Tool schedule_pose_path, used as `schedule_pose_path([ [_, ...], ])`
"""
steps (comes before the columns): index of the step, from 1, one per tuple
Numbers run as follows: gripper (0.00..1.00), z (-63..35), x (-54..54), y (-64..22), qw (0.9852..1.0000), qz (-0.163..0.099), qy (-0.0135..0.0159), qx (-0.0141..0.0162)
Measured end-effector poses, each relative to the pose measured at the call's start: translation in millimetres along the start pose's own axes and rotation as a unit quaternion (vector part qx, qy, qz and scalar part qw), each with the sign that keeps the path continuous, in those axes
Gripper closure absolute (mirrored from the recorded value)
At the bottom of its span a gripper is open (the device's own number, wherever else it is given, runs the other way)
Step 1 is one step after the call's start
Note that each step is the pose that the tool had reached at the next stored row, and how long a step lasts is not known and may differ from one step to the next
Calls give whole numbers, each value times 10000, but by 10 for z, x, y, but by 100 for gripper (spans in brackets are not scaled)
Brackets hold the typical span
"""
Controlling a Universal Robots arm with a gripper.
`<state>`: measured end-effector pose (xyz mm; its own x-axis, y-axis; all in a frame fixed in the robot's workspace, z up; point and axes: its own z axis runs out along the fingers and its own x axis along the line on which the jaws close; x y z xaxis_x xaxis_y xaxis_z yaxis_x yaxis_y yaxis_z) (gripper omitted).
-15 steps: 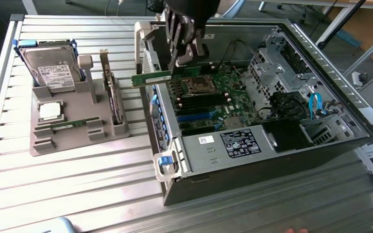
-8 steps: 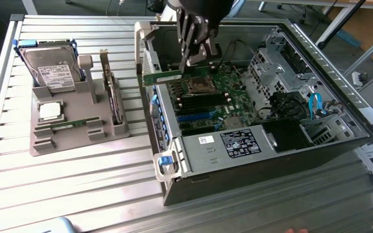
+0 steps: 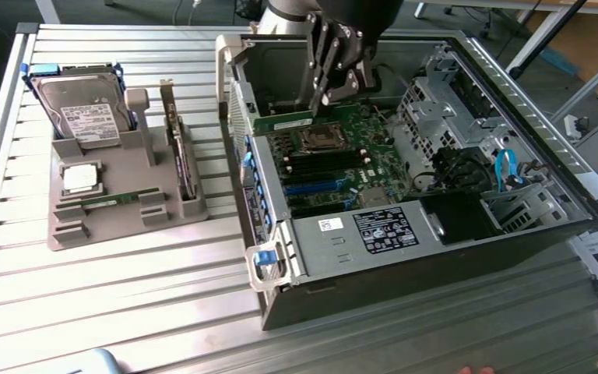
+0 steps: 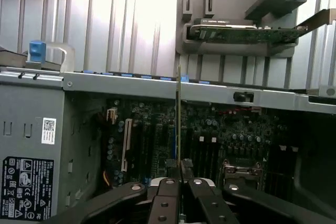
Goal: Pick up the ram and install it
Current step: 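Pick up the ram and move it above insertion slot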
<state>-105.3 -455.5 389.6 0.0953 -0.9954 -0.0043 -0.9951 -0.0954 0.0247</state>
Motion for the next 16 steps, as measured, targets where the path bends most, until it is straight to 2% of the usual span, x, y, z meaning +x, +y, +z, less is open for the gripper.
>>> schedule_pose_path([
  [3, 88, -3, 11, -112, 10000, 0, 0, 0],
  [4, 88, -5, 16, -173, 10000, 0, 0, -1],
  [16, 88, -14, 52, -543, 10000, 0, 0, -2],
])
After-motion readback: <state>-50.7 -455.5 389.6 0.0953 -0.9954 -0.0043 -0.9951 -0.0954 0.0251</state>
